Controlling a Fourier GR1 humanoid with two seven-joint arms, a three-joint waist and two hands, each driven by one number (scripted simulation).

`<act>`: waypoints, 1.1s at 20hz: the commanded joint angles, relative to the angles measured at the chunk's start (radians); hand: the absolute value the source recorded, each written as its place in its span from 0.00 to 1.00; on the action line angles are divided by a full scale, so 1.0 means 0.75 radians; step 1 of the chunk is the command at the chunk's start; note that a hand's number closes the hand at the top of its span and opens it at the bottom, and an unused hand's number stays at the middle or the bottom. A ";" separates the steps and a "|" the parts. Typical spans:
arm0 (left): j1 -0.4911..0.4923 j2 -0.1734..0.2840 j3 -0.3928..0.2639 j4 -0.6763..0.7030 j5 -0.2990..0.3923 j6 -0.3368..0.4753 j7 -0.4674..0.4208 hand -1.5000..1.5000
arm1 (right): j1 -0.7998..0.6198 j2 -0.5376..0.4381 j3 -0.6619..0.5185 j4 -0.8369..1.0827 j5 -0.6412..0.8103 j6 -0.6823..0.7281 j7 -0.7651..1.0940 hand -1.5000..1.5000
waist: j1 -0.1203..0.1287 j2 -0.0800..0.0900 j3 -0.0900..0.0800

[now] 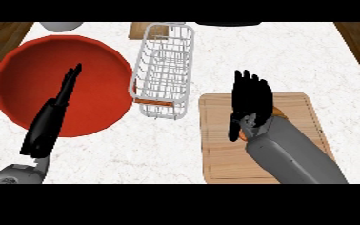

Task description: Pick the croissant from the cutting board and place it in the tiered basket

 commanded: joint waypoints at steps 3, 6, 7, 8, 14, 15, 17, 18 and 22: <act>-0.047 -0.032 -0.024 -0.012 0.000 -0.022 0.029 0.50 | -0.009 0.080 0.001 0.125 0.108 0.134 0.351 0.00 | -0.019 0.000 0.002; 0.001 -0.020 -0.007 -0.037 0.012 -0.035 -0.018 0.50 | 0.054 0.120 -0.001 0.118 0.165 0.125 0.352 0.00 | -0.017 -0.002 0.003; -0.042 -0.039 -0.028 -0.034 -0.003 -0.030 0.035 0.50 | 0.057 0.143 0.011 0.143 0.183 0.133 0.352 0.00 | -0.022 0.000 0.003; -0.021 -0.050 -0.029 -0.023 -0.013 -0.018 0.003 0.50 | 0.075 0.113 -0.030 0.140 0.163 0.150 0.338 0.00 | -0.024 0.001 0.003; -0.043 -0.064 -0.020 0.015 -0.030 -0.020 -0.008 0.50 | 0.128 0.124 -0.090 0.135 0.165 0.266 0.322 0.00 | -0.031 0.001 0.003; -0.025 -0.071 -0.034 0.004 -0.040 -0.015 0.002 0.50 | 0.210 0.128 -0.051 0.094 0.185 0.254 0.318 0.00 | -0.036 -0.002 0.003; 0.012 -0.026 0.004 -0.060 0.006 -0.061 -0.002 0.50 | 0.157 0.123 -0.131 0.081 0.182 0.294 0.341 0.00 | -0.014 -0.004 0.003; -0.012 -0.064 -0.024 -0.027 -0.050 -0.013 0.001 0.50 | 0.186 0.110 -0.126 0.040 0.212 0.277 0.337 0.00 | -0.029 -0.003 0.003; 0.053 -0.091 -0.033 -0.014 -0.061 -0.005 -0.052 0.50 | 0.205 0.032 -0.145 -0.042 0.344 0.250 0.261 0.00 | -0.019 -0.001 0.003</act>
